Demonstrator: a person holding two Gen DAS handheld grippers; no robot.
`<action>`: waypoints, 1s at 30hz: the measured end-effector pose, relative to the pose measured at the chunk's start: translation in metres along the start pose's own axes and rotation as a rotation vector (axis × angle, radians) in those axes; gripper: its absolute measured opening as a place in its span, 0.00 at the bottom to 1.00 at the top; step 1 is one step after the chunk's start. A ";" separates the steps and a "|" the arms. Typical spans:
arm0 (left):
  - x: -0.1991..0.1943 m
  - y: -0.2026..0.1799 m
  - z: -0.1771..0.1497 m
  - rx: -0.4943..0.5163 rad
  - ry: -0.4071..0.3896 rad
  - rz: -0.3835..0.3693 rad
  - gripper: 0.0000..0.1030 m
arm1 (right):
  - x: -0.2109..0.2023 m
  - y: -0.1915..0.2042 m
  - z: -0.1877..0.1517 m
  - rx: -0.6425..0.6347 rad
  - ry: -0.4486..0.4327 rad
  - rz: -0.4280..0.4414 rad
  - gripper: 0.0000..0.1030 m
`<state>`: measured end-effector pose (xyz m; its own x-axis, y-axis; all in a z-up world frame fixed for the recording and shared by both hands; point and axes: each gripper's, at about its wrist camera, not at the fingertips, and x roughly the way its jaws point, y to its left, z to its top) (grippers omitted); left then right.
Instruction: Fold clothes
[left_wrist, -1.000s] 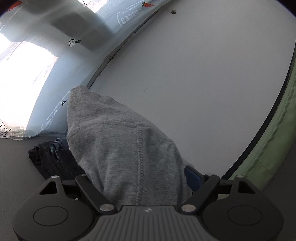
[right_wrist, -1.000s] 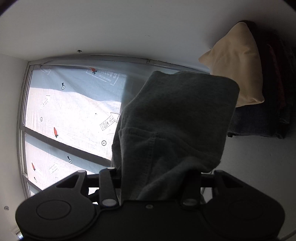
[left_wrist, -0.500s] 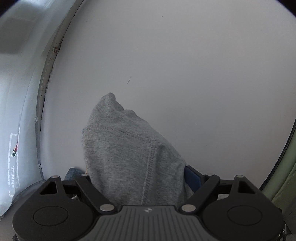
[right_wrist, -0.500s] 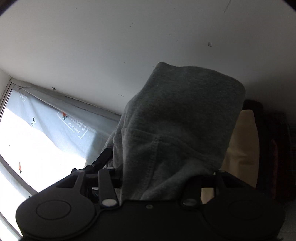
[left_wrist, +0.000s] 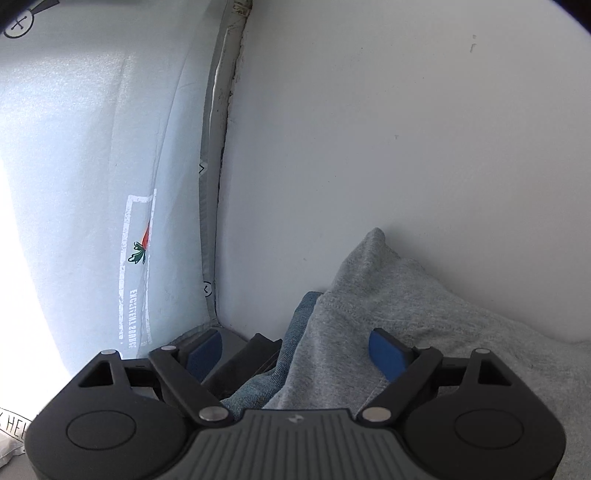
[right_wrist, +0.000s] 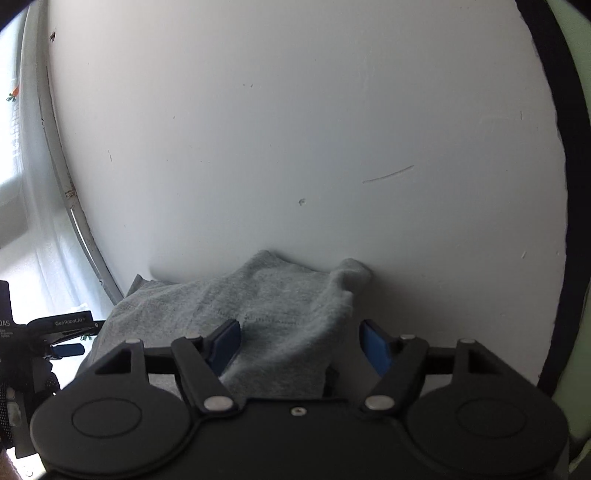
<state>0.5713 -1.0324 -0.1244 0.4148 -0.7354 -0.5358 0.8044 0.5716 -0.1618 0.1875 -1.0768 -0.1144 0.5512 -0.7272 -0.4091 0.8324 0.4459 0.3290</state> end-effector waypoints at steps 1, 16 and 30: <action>0.000 -0.002 -0.005 -0.011 0.003 0.018 0.93 | 0.010 0.000 -0.002 -0.002 0.039 -0.014 0.69; -0.166 0.012 -0.041 -0.108 -0.085 0.116 0.95 | -0.049 0.033 0.018 -0.223 -0.097 0.099 0.99; -0.457 -0.010 -0.189 -0.277 -0.307 0.488 1.00 | -0.173 0.106 -0.038 -0.419 0.008 0.567 1.00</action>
<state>0.2929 -0.6333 -0.0349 0.8419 -0.4138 -0.3465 0.3692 0.9098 -0.1894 0.1823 -0.8843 -0.0414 0.9056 -0.3201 -0.2781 0.3675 0.9197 0.1383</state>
